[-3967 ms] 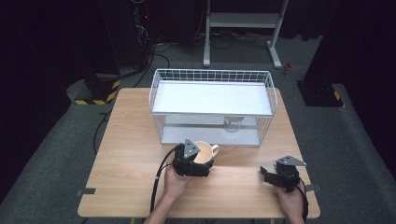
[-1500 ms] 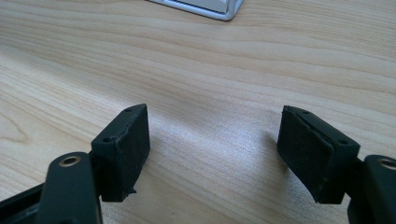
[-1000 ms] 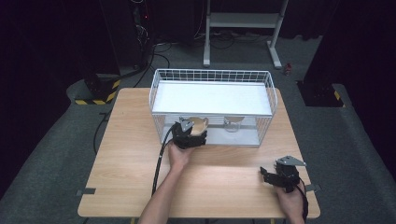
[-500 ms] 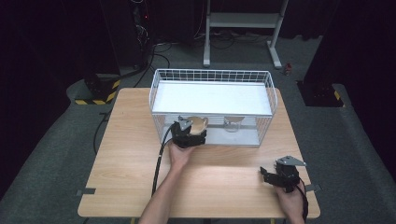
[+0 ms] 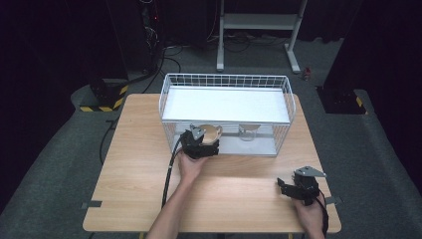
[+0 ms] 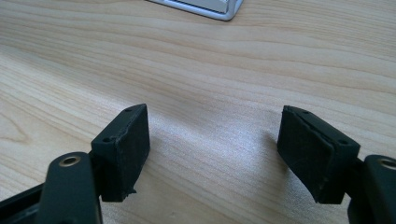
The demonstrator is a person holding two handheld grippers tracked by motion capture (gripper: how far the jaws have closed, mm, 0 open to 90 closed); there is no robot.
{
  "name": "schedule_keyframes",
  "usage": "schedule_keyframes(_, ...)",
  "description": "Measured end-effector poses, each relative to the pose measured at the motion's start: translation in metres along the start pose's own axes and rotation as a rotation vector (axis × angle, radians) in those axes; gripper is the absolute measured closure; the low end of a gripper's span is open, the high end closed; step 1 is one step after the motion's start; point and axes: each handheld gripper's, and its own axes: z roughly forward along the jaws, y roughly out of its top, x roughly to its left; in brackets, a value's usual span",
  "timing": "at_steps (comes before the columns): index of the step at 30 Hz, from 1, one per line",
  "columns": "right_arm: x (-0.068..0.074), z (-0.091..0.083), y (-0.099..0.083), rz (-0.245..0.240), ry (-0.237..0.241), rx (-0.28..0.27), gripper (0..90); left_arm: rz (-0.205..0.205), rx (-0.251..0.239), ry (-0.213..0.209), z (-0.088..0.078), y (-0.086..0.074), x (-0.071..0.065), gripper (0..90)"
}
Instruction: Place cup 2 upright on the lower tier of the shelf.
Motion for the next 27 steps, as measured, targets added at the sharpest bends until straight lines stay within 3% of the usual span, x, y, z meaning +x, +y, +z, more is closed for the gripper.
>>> schedule_keyframes(10,0.000,0.000,0.000,0.002,0.000,0.000,25.4,-0.005,0.021,-0.015,-0.006,0.000,0.000,3.5)
schedule_keyframes(23,0.000,0.000,0.000,0.000,0.000,0.000,25.3,0.021,0.061,0.004,-0.009,-0.002,-0.002,7.2)
schedule_keyframes(27,0.000,0.000,0.000,0.002,0.000,0.001,25.4,0.012,0.059,0.000,-0.011,-0.007,-0.003,9.1)
